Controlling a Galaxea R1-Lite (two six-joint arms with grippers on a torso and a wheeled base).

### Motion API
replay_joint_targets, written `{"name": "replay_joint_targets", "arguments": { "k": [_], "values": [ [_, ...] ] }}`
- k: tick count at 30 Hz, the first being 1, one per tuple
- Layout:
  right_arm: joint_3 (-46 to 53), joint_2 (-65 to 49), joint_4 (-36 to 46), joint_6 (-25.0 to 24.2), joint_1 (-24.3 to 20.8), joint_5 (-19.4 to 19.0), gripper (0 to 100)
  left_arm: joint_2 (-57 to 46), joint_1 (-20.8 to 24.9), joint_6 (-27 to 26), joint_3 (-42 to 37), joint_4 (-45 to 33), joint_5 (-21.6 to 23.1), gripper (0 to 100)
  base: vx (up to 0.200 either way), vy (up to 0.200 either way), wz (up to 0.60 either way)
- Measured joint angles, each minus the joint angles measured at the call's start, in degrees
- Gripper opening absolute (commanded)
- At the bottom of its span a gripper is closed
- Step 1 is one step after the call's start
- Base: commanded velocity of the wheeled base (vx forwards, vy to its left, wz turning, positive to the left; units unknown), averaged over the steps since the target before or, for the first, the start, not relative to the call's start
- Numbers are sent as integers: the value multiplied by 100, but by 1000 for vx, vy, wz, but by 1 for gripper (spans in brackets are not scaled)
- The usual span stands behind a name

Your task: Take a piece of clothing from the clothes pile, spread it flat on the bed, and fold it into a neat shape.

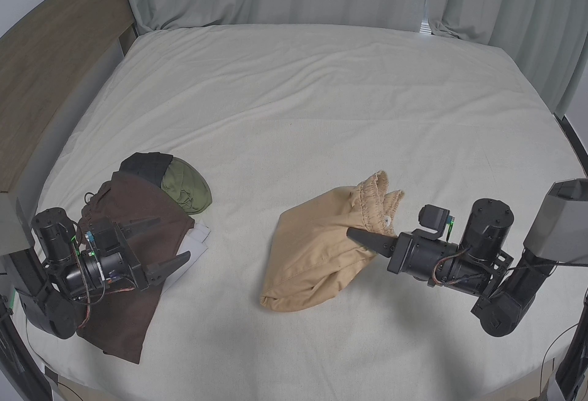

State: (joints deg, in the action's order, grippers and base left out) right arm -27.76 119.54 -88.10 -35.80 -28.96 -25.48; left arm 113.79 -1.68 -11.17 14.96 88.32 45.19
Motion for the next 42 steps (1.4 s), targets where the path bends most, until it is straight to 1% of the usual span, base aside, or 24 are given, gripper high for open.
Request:
{"name": "replay_joint_targets", "arguments": {
  "k": [6,14,19,24,36,42],
  "values": [
    [-316,-46,7,-54,24,-85,0,-4,9,0,-7,0,-1,100,0,0,0],
    [-887,-61,49,-315,94,-158,0,2,56,0,-16,-7,-6,100,0,0,0],
    [-1231,-44,51,-467,226,-334,0,7,78,0,-38,-11,-9,100,0,0,0],
    [-1614,57,60,-624,369,-389,0,29,87,0,-49,-13,-15,100,0,0,0],
    [-2483,717,87,-670,592,-394,0,46,127,1,-61,-18,-15,100,0,0,0],
    [-2814,935,374,-673,607,-396,0,52,122,-2,-60,-13,-11,100,0,0,0]
  ]
}}
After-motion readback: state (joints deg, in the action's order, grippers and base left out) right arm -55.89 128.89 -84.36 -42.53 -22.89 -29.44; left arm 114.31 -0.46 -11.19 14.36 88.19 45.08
